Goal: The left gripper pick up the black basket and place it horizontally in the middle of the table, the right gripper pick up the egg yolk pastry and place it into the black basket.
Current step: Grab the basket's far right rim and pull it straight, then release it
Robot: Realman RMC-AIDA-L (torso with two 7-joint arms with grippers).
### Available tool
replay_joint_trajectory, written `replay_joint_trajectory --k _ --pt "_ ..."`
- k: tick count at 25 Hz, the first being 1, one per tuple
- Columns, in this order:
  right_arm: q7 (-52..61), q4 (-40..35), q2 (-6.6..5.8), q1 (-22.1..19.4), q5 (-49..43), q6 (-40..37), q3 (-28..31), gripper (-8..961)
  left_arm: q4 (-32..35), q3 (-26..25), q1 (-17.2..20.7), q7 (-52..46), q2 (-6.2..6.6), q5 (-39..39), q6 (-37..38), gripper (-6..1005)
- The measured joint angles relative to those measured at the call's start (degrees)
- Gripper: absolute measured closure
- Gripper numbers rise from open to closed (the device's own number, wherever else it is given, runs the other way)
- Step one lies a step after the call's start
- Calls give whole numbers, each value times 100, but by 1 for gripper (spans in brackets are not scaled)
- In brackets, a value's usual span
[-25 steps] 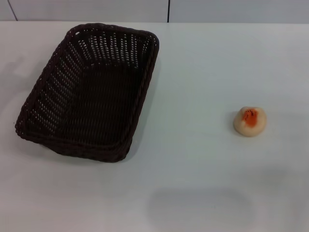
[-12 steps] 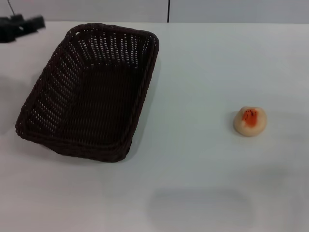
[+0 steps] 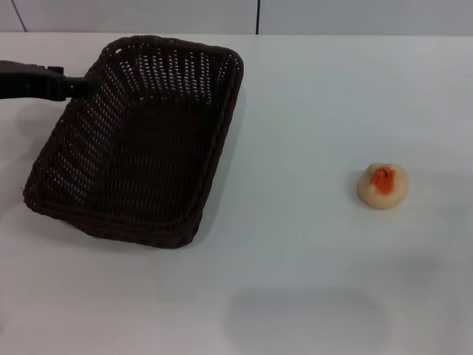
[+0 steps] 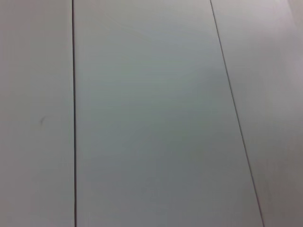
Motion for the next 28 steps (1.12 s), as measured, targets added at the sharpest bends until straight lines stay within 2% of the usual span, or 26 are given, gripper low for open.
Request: replay_joint_trajectory --k 11,28 --pt "2 38 0 -28 0 -33 -30 231 194 353 -99 -299 -4 764 295 326" --pt "2 87 0 -5 0 -67 -52 230 639 515 -264 -374 9 1211 274 325"
